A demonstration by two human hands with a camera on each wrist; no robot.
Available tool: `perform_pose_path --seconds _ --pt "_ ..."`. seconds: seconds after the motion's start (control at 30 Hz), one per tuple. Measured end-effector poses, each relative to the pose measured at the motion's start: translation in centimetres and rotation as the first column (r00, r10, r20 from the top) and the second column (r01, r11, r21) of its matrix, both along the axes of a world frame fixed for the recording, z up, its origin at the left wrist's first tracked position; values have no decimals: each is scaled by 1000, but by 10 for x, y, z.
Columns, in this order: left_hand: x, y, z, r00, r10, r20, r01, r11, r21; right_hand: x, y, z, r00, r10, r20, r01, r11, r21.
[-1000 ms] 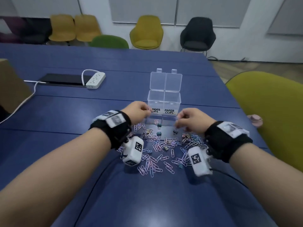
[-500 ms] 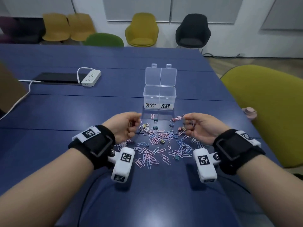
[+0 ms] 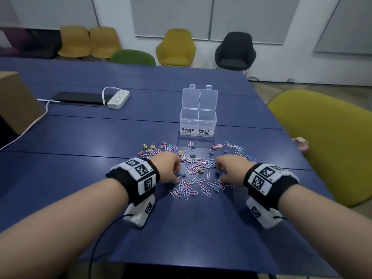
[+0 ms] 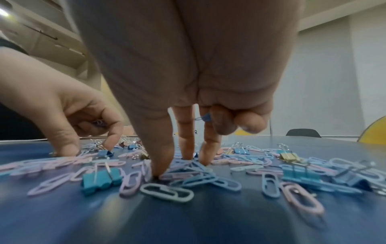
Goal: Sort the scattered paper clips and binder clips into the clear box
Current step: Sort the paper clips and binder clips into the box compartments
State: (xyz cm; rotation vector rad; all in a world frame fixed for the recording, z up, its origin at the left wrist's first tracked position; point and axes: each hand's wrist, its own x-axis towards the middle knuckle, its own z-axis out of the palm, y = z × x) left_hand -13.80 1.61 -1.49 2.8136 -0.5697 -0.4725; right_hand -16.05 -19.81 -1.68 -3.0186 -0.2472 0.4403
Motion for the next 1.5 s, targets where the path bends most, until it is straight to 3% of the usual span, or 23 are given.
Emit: perform_pose_path --seconds 0.37,0.57,0.63,0.7,0.73,0.77,0.8,0.83,0.87,0.9,0.97,1.03,1.07,1.13,1.2,1.27,1.3,1.37,1.4,1.43,1.47,1.5 --pt "17 -7 -3 994 5 -113 -4 1000 9 22 2 2 993 75 -91 -71 996 50" --pt "11 -2 7 997 27 -65 -28 999 -15 17 -2 3 996 79 -35 -75 992 105" --pt "11 7 11 996 62 -60 -68 992 -103 17 -7 4 1000 14 -8 -11 971 238" --pt "10 14 11 975 146 -168 -196 923 -332 16 -13 8 997 -82 -12 80 895 439" --pt "8 17 11 928 188 -323 -338 791 -510 13 -16 10 991 -133 -28 126 827 548" --pt "5 19 10 837 158 -523 -512 563 -649 11 -17 10 980 -189 -66 183 716 673" --pt "3 22 9 725 48 -687 -669 287 -686 7 -18 9 960 -239 -148 258 542 800" --pt "2 25 9 639 -80 -765 -763 61 -644 3 -18 9 929 -255 -268 339 296 893" --pt "1 29 9 601 -179 -779 -798 -83 -597 0 -19 8 891 -234 -389 405 24 914" --pt "0 31 9 597 -228 -769 -802 -179 -570 -3 -21 9 853 -197 -483 447 -204 871" --pt "-3 34 10 600 -257 -758 -794 -310 -524 -8 -23 9 791 -137 -596 468 -491 735" --pt "-8 34 8 579 -287 -763 -795 -406 -450 -12 -27 7 757 -127 -641 451 -609 652" --pt "-10 33 6 567 -308 -764 -797 -441 -413 -14 -28 5 750 -145 -645 442 -616 652" --pt "-12 32 5 537 -321 -780 -816 -434 -382 -17 -31 1 745 -225 -628 445 -534 719" --pt "-13 30 4 508 -254 -823 -851 -296 -434 -21 -30 1 750 -353 -559 483 -286 828" --pt "-16 26 1 538 -100 -837 -843 -46 -536 -24 -30 2 794 -434 -425 503 77 861" --pt "-17 24 -1 599 -5 -801 -796 107 -596 -26 -29 4 835 -435 -338 484 286 827" --pt "-21 20 -1 790 125 -600 -579 475 -663 -28 -30 8 931 -343 -123 345 720 603" --pt "-23 19 1 880 130 -457 -417 673 -611 -28 -29 9 967 -251 -45 245 863 442" --pt "-24 19 2 948 95 -305 -243 834 -495 -29 -28 10 986 -168 -9 163 942 295" --pt "-26 18 4 985 30 -171 -89 933 -349 -28 -27 8 994 -113 -3 112 976 189" --pt "-27 16 5 996 -36 -83 17 977 -212 -28 -26 6 997 -82 -6 82 988 128"
